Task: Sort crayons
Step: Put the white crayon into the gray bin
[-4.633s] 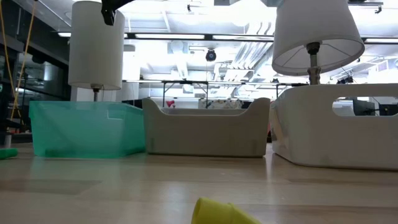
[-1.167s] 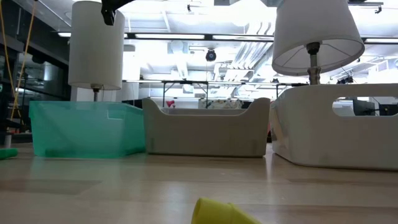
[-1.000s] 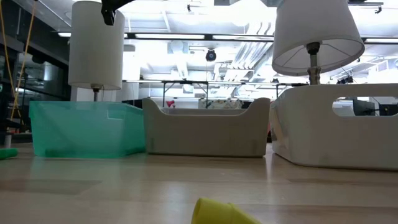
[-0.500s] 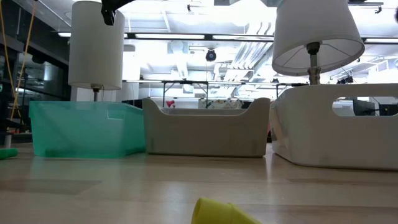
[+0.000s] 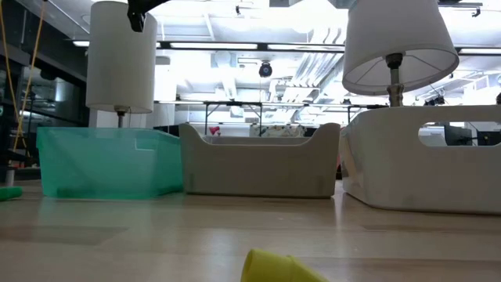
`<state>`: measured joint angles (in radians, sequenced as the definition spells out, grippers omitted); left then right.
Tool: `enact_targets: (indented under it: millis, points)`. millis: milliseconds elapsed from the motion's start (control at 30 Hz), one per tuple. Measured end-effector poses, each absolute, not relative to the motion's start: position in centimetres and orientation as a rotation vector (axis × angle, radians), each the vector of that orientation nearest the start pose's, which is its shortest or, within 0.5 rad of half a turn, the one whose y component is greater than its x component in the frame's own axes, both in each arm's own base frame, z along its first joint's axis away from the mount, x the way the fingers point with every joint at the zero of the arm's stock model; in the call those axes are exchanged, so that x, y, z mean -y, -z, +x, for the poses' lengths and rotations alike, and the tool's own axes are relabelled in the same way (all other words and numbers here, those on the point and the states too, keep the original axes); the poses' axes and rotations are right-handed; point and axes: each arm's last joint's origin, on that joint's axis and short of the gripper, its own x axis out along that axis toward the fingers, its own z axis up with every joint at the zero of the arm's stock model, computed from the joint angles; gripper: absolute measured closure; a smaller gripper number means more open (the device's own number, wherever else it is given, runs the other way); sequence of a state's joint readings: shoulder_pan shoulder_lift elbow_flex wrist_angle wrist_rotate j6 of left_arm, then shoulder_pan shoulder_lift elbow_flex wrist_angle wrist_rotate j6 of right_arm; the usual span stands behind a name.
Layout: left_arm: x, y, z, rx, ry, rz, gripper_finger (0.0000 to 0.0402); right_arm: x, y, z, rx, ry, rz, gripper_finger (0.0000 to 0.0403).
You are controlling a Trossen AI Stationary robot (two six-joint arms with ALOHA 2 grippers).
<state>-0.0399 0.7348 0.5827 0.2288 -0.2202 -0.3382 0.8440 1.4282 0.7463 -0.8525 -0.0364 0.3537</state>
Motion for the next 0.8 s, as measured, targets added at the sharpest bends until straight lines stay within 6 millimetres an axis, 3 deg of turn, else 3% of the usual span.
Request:
enact_targets:
  millis: [433, 567, 733, 800]
  points:
    - [0.0, -31.0, 17.1, 0.106, -0.166, -0.348, 0.0218, -15.1, -13.1, 13.4, -1.497, -0.406, -0.34, 0.0208]
    - [0.0, -31.0, 17.1, 0.106, -0.166, -0.348, 0.0218, -14.9, -12.9, 13.2, -1.507, -0.405, -0.342, 0.0259]
    - [0.0, -31.0, 17.1, 0.106, -0.166, -0.348, 0.0218, -14.7, -12.9, 13.4, -1.519, -0.354, -0.296, 0.0379]
    - [0.0, -31.0, 17.1, 0.106, -0.166, -0.348, 0.0218, -14.7, -13.1, 13.6, -1.533, -0.36, -0.248, 0.0387]
